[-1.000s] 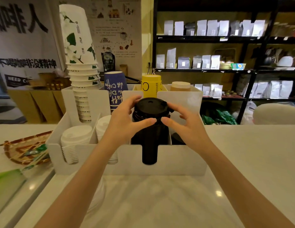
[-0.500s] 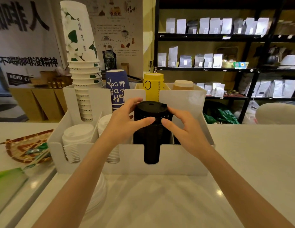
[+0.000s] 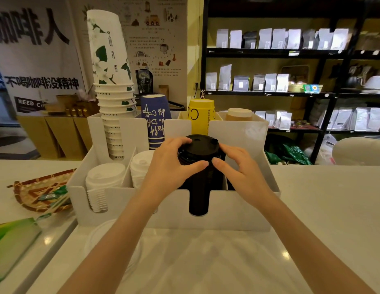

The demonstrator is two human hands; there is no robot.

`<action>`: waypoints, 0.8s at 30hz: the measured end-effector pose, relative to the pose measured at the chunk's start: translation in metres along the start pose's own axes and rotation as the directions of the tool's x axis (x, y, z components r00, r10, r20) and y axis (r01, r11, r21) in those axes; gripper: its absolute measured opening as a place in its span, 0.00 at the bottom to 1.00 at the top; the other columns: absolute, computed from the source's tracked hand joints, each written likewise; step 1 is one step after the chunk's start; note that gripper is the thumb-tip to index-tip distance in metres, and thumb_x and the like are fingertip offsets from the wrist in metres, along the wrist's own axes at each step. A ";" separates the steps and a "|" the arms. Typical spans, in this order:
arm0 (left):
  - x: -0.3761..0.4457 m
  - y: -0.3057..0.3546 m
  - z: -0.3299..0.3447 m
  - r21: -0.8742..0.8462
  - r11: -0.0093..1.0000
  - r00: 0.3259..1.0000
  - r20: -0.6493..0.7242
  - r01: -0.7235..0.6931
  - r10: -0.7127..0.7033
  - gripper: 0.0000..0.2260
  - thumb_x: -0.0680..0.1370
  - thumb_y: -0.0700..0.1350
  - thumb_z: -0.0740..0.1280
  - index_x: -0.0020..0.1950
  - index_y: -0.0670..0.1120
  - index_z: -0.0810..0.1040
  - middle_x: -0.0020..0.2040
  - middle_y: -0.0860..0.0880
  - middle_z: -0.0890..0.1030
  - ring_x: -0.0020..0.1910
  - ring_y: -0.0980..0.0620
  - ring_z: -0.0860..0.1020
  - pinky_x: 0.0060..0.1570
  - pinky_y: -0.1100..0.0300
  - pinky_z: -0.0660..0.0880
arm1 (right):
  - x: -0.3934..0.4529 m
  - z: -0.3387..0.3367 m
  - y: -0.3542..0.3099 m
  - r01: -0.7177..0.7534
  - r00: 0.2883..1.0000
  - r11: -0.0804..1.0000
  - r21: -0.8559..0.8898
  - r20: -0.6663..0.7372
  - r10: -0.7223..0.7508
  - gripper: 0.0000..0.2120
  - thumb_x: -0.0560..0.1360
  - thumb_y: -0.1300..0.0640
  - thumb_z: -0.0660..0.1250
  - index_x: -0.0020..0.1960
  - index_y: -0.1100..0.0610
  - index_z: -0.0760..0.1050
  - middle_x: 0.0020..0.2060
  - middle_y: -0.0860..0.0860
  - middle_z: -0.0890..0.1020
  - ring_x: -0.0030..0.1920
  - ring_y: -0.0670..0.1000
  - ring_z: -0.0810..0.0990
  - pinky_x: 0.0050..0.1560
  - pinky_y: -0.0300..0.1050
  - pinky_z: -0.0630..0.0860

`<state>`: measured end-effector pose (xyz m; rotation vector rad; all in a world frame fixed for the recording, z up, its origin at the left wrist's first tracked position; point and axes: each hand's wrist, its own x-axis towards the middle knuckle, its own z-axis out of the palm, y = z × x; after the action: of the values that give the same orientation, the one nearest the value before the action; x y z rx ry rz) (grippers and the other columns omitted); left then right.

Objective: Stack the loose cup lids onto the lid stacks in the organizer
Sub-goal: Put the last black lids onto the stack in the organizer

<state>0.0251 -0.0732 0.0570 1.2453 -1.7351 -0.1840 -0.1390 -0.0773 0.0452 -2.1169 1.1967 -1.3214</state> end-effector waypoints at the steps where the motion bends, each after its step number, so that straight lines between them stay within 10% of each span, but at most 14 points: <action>1: 0.000 0.000 0.000 0.004 1.000 1.000 -0.002 -0.002 0.002 0.25 0.66 0.52 0.72 0.61 0.48 0.71 0.60 0.49 0.75 0.55 0.58 0.69 0.51 0.64 0.66 | 0.000 0.000 0.000 0.001 1.000 1.000 0.003 0.002 -0.001 0.19 0.75 0.53 0.60 0.65 0.49 0.67 0.57 0.42 0.71 0.62 0.45 0.66 0.63 0.42 0.61; 15: -0.017 -0.003 0.011 0.067 0.998 0.998 -0.057 -0.009 0.013 0.25 0.72 0.53 0.65 0.68 0.48 0.66 0.69 0.46 0.62 0.67 0.51 0.62 0.64 0.62 0.58 | -0.001 0.010 -0.013 0.031 0.990 0.996 -0.084 -0.133 -0.042 0.26 0.73 0.52 0.64 0.68 0.54 0.61 0.66 0.52 0.69 0.67 0.50 0.63 0.61 0.37 0.59; 19: -0.009 0.000 -0.011 -0.136 0.985 0.987 0.128 0.110 -0.093 0.18 0.77 0.50 0.57 0.66 0.46 0.69 0.62 0.47 0.69 0.62 0.50 0.69 0.60 0.63 0.67 | -0.024 0.046 -0.027 0.270 0.903 0.951 -0.151 -0.303 -0.305 0.21 0.71 0.53 0.63 0.62 0.58 0.67 0.58 0.57 0.76 0.60 0.52 0.70 0.62 0.39 0.66; 24: -0.013 -0.005 -0.051 -0.298 0.912 0.919 0.357 0.283 -0.168 0.17 0.78 0.54 0.51 0.65 0.54 0.68 0.65 0.54 0.71 0.61 0.58 0.70 0.56 0.67 0.68 | -0.056 0.092 -0.024 0.384 0.905 0.908 -0.168 -0.124 -0.406 0.20 0.73 0.54 0.61 0.63 0.56 0.66 0.62 0.55 0.75 0.65 0.48 0.66 0.69 0.42 0.61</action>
<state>0.0675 -0.0453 0.0735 1.1982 -1.7274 -0.8408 -0.0600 -0.0293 -0.0140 -2.4955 0.9696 -1.6443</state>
